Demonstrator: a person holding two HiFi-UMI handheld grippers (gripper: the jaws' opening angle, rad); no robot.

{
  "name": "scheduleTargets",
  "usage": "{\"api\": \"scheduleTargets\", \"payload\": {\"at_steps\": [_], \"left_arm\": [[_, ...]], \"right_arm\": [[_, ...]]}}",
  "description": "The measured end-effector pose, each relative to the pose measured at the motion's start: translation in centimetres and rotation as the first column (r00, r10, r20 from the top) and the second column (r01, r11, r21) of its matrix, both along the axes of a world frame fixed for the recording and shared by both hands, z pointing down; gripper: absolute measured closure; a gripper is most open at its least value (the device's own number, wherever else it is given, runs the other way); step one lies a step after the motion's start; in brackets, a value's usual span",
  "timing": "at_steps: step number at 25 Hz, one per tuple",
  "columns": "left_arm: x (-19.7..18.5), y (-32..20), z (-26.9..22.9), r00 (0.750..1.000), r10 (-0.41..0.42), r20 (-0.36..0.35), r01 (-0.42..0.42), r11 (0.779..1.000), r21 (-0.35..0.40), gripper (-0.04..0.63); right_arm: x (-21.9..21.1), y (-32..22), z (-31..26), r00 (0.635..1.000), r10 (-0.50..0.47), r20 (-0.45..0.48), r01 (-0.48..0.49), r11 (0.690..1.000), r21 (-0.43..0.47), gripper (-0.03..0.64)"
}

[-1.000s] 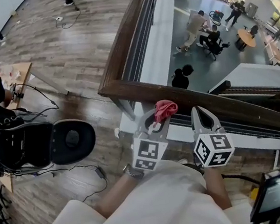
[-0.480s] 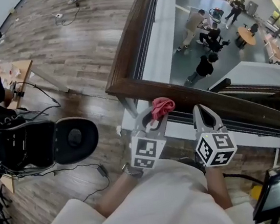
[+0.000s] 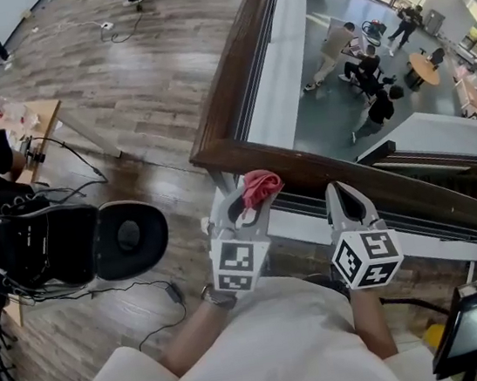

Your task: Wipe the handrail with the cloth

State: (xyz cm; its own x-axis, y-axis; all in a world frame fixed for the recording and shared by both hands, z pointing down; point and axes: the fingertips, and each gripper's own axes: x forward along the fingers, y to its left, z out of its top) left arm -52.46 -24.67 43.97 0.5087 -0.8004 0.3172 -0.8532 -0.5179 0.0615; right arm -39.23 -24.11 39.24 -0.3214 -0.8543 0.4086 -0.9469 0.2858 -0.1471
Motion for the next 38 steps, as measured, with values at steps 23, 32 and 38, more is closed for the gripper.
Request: {"api": "scheduleTargets", "payload": {"at_steps": [23, 32, 38], "left_arm": [[-3.0, -1.4, -4.5, 0.978, -0.017, 0.206, -0.012, 0.990, 0.141, 0.476], [-1.9, -2.2, -3.8, 0.950, -0.015, 0.312, -0.015, 0.995, 0.094, 0.476], [0.8, -1.6, -4.1, 0.955, 0.012, 0.296, -0.036, 0.997, 0.074, 0.476]], "right_arm": [[0.6, -2.1, -1.9, 0.998, 0.031, 0.053, -0.033, 0.998, 0.044, 0.614], [2.3, -2.0, -1.8, 0.998, 0.014, 0.065, -0.017, 0.999, 0.052, 0.614], [3.3, -1.7, -2.1, 0.997, -0.011, 0.070, 0.006, 0.998, 0.063, 0.614]]}}
